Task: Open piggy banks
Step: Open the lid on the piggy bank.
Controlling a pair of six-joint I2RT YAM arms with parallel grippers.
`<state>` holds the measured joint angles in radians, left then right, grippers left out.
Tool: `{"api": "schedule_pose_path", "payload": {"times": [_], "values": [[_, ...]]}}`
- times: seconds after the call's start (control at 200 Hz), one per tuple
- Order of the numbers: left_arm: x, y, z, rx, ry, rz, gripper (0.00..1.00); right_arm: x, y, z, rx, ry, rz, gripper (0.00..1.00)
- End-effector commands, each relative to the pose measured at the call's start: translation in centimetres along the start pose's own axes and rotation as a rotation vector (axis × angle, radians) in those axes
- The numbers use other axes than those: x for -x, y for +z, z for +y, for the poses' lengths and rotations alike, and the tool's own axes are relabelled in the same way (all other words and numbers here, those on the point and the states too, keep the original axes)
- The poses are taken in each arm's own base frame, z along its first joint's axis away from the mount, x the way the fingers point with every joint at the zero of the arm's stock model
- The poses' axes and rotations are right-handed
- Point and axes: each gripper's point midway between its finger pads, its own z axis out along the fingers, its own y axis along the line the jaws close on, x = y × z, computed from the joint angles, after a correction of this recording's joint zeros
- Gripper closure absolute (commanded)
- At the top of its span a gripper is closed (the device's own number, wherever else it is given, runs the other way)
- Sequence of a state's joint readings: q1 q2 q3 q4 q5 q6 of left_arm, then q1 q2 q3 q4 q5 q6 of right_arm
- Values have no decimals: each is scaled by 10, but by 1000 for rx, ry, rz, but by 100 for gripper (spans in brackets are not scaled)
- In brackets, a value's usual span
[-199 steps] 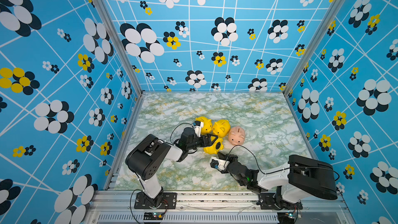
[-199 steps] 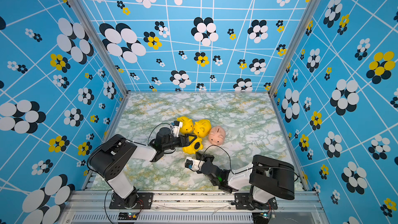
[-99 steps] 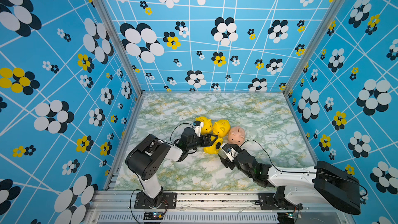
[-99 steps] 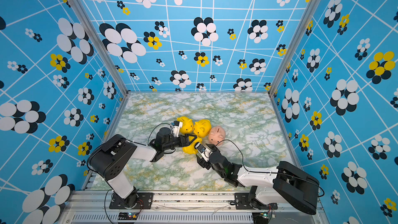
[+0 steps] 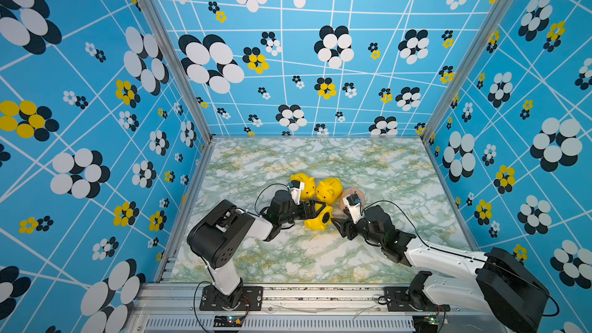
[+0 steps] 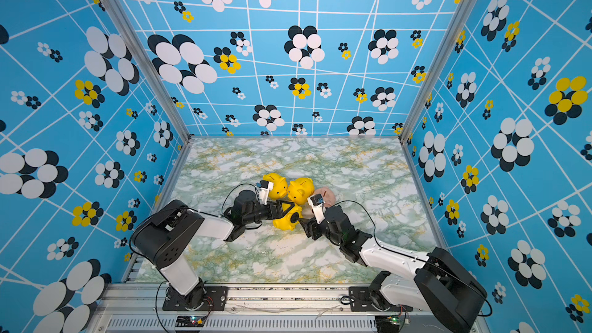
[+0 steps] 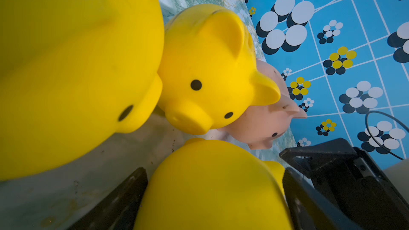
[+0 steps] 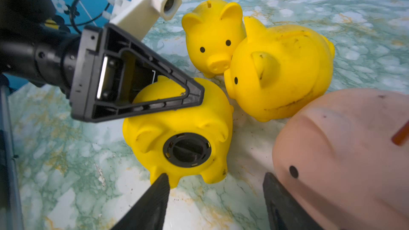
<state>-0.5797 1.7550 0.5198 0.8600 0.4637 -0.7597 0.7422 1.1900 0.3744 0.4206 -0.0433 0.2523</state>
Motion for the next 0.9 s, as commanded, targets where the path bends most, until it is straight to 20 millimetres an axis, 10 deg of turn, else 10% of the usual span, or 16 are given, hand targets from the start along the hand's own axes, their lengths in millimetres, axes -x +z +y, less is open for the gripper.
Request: {"api": "schedule_pose_path", "payload": {"times": [0.0, 0.515, 0.9], "values": [[-212, -105, 139, 679, -351, 666, 5, 4, -1, 16, 84, 203, 47, 36], [-198, -105, 139, 716, -201, 598, 6, -14, -11, 10, -15, 992, 162, 49], [-206, -100, 126, 701, -218, 695, 6, -2, -9, 17, 33, 559, 203, 49]]}}
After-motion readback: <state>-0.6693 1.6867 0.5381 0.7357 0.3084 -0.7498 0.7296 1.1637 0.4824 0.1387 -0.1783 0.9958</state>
